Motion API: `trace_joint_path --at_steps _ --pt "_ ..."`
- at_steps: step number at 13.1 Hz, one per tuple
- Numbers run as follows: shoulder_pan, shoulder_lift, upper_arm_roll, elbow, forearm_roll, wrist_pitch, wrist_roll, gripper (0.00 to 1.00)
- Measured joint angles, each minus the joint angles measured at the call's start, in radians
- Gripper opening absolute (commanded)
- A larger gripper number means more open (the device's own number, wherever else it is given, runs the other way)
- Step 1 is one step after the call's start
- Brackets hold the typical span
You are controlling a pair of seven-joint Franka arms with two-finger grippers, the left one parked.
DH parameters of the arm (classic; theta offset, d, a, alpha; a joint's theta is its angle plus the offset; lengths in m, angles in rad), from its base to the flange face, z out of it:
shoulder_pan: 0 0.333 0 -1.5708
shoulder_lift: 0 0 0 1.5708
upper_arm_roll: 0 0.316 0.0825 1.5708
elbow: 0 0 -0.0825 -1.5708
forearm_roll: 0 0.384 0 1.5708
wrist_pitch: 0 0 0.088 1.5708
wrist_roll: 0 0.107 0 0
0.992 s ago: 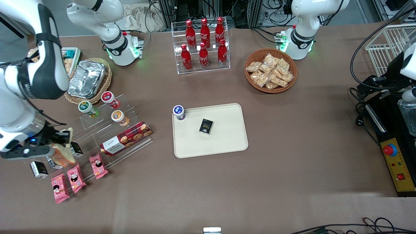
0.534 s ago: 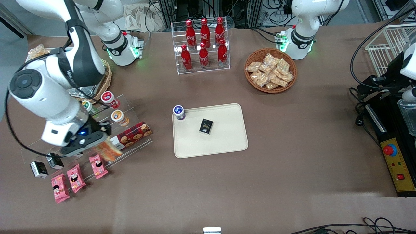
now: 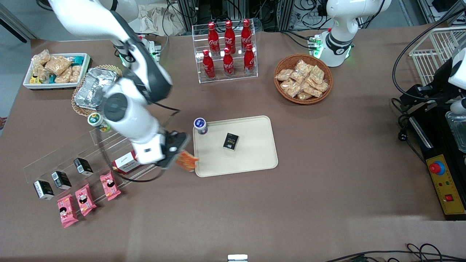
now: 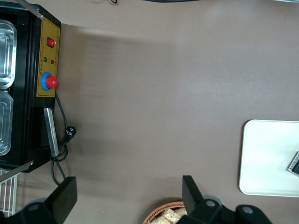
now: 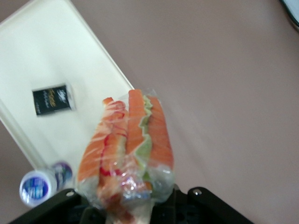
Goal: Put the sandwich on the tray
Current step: 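Lift the sandwich and carry it over the cream tray, then lower the sandwich onto the tray and open the right gripper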
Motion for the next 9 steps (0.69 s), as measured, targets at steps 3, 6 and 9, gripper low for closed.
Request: trace_joint_path --at_steps 3,6,9 --pt "0.028 0.117 0.054 0.012 0.000 0.180 -0.119 0.00" --pt "0.070 0.220 0.055 0.022 0.000 0.327 -0.263 0.00" --pt "0.112 0.289 0.054 0.068 -0.030 0.367 -0.336 0.00"
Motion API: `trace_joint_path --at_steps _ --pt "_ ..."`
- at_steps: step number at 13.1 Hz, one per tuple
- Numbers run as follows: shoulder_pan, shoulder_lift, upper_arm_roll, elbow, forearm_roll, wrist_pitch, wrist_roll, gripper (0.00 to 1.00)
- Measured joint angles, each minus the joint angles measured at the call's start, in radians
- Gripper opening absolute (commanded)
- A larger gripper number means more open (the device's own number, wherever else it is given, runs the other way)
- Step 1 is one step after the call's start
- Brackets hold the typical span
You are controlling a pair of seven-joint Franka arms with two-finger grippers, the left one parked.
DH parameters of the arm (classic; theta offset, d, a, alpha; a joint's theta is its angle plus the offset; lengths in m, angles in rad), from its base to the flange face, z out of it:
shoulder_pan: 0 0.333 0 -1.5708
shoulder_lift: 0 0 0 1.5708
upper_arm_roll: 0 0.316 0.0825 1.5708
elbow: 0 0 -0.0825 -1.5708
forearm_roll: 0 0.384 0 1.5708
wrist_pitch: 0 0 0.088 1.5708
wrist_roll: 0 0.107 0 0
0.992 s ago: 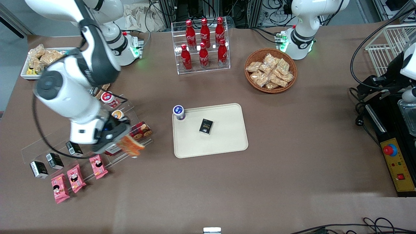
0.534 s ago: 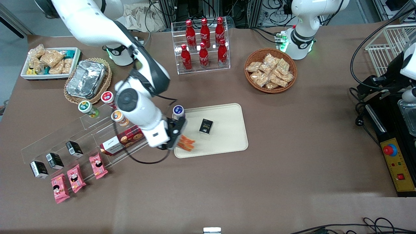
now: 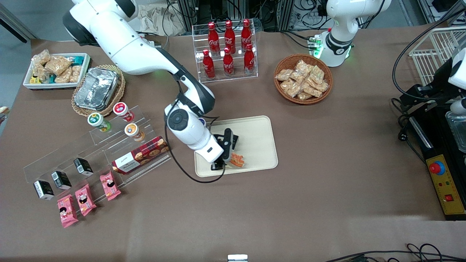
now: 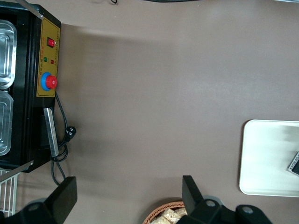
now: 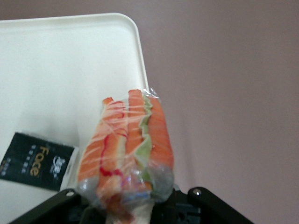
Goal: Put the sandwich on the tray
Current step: 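Lower the sandwich onto the tray and open the right gripper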
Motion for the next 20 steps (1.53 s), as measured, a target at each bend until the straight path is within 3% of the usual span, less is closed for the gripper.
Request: trace_joint_path --at_steps 2,7,8,9,10,18,20 --pt "0.012 0.036 0.000 0.027 -0.048 0.006 -0.011 0.00" --pt "0.017 0.112 -0.001 0.042 -0.058 0.079 -0.024 0.02" --pt "0.019 0.117 -0.001 0.043 -0.058 0.087 -0.024 0.30" --pt "0.020 0.120 -0.001 0.045 -0.058 0.088 -0.019 0.80" --pt "0.020 0.122 -0.001 0.047 -0.056 0.088 -0.004 1.00" --pt "0.018 0.122 0.000 0.063 -0.029 0.089 0.054 1.00" --pt "0.018 0.110 0.001 0.077 0.012 0.082 0.066 1.00"
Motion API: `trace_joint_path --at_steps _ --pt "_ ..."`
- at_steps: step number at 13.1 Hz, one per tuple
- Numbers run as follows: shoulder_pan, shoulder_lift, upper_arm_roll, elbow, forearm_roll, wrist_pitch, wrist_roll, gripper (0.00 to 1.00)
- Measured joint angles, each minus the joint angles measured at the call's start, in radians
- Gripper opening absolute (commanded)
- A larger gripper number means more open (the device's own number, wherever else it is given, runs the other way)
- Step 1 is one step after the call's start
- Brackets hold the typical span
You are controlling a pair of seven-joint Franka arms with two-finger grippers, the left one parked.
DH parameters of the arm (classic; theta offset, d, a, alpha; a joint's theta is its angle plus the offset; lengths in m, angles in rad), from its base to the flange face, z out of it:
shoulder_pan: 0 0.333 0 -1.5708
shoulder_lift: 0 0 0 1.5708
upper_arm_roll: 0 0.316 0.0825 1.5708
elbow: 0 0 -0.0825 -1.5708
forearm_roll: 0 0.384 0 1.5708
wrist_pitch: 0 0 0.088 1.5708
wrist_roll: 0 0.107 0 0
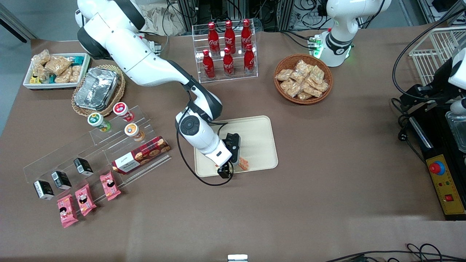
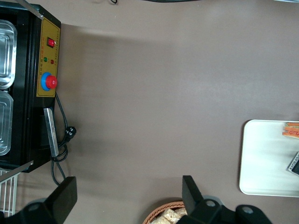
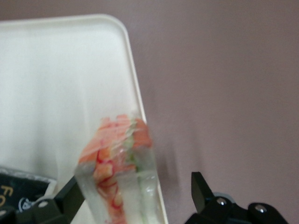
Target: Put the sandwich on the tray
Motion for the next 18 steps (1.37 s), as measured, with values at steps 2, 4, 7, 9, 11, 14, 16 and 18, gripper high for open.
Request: trace_joint_path --at_steps 2,4,7,9,11,14,16,18 --pt "-0.003 -0.040 0.000 0.006 0.069 -0.061 0.012 1.00" --pt "-0.019 -0.115 -0.007 0.011 0.122 -0.196 0.091 1.00" --pt "-0.045 -0.267 -0.091 0.015 0.123 -0.444 0.312 1.00" --pt "-0.053 -0.356 -0.198 0.012 0.123 -0.572 0.418 1.00" --pt "-0.063 -0.412 -0.308 -0.001 0.128 -0.598 0.487 1.00" --pt "-0.075 -0.475 -0.431 -0.006 0.132 -0.691 0.637 1.00" --pt "-0.076 -0.534 -0.452 -0.006 0.078 -0.819 0.783 1.00" --pt "-0.083 -0.588 -0.480 -0.008 0.038 -0.888 0.856 1.00"
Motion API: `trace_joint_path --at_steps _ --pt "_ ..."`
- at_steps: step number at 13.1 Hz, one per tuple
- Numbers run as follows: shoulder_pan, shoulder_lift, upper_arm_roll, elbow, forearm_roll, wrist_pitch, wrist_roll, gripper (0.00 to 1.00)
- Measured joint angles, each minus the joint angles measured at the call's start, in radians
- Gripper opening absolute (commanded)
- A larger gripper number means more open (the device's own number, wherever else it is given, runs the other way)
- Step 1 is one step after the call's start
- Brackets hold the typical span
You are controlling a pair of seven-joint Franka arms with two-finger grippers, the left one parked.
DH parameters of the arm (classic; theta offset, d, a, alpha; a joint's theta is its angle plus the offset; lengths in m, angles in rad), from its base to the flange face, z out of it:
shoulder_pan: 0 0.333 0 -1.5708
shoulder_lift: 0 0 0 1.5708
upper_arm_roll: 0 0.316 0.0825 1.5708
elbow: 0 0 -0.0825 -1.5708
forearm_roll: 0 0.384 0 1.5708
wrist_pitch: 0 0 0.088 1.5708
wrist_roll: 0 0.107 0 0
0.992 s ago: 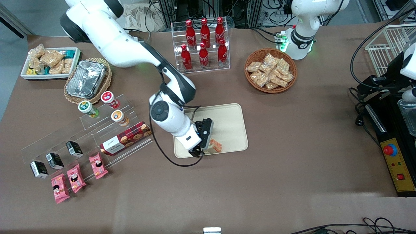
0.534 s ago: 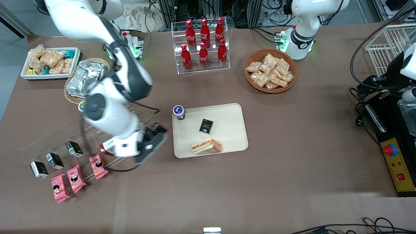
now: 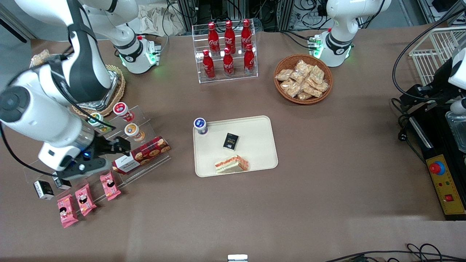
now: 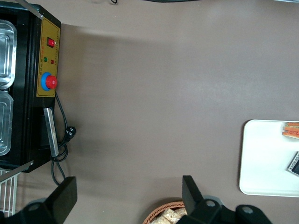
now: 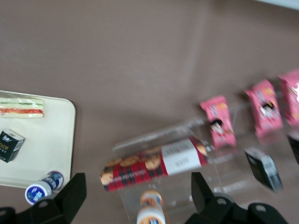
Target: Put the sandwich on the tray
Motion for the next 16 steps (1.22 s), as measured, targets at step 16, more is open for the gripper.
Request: trace_joint_path --at_steps 16 --pt "-0.190 -0.174 -0.085 -0.087 -0.008 -0.168 0.002 1.00"
